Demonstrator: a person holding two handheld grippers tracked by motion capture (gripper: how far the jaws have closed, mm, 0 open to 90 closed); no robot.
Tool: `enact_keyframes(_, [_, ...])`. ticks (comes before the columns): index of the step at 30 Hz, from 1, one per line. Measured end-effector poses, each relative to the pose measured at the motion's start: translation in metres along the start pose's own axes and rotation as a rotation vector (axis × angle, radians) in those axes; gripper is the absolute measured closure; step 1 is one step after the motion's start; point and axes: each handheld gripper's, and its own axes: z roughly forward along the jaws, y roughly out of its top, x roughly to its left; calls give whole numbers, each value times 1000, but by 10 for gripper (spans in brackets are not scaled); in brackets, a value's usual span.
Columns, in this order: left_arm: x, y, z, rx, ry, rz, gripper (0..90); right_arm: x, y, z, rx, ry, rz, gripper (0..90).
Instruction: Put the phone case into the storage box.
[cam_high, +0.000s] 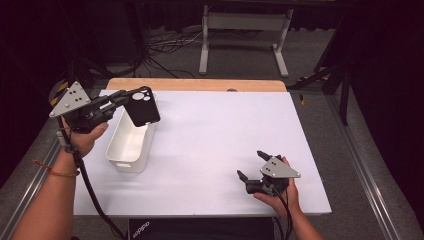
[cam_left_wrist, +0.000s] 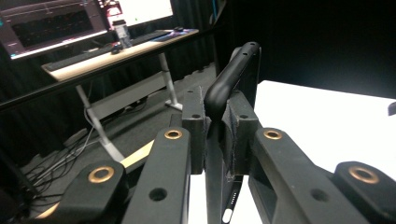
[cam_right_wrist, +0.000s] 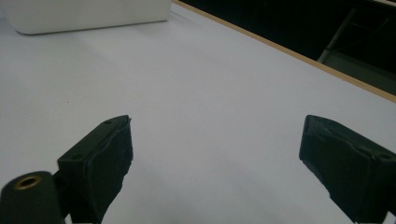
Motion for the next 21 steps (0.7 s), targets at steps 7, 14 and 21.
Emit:
enact_keyframes(7, [23,-4,-2,11,25,-3,813,0,-1,1,5,-3,0,105])
enact_keyframes(14, [41,-11,3,31,47,1,813,1,0,2,-4,2,-1,106])
enact_keyframes(21, [55,-21,17,59,39,9,813,1,1,4,-6,13,25,106])
